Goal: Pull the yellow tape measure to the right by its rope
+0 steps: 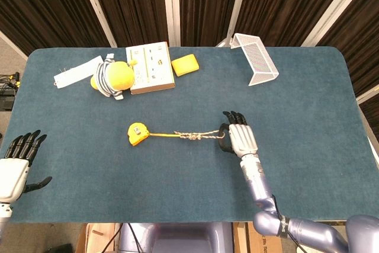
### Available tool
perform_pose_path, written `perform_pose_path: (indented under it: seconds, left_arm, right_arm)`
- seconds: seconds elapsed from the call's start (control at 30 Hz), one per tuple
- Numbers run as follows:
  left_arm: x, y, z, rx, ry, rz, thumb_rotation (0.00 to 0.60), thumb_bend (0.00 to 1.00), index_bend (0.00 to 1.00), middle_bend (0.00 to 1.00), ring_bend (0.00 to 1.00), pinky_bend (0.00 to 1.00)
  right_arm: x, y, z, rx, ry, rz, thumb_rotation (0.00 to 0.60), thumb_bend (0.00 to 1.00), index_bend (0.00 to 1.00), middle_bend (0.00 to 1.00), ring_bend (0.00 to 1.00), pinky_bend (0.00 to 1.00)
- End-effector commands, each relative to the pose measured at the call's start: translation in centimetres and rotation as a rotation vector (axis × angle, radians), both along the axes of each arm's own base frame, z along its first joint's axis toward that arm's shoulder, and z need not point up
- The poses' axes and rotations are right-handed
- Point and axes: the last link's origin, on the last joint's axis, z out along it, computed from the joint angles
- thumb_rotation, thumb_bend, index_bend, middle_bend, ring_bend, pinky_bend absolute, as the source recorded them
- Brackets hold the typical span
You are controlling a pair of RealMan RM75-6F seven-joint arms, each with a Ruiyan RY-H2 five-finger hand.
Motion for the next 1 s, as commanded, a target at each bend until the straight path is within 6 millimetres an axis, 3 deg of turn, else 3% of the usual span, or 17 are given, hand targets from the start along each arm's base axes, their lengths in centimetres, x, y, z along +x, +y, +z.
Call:
perform_pose_path:
  seconds: [0.03, 0.4, 1.0]
  left_arm:
    - [0.1, 0.0, 0.0, 0.003, 0.003, -0.004, 0.600, 0.00, 0.00, 0.00, 0.00, 0.00]
    - [0.0, -0.1, 0.0, 0.009, 0.017, -0.008, 0.600, 0.00, 0.00, 0.00, 0.00, 0.00]
    - [0.2, -0.2, -0.1, 0.013, 0.026, -0.025, 0.600, 0.00, 0.00, 0.00, 0.00, 0.00]
  right_arm:
    - [-0.6, 0.0, 1.2, -0.008, -0.062, -0.061, 0.600, 0.47, 0.61, 0.14, 0.00, 0.00]
    - [-2.8, -0.6, 5.4, -0.080, -0.107, -0.164, 0.600, 0.48, 0.61, 0.14, 0.00, 0.00]
    - [-9.1, -2.3, 13.3, -0.257, -0.088, -0.325, 0.600, 0.48, 0.62, 0.14, 0.00, 0.00]
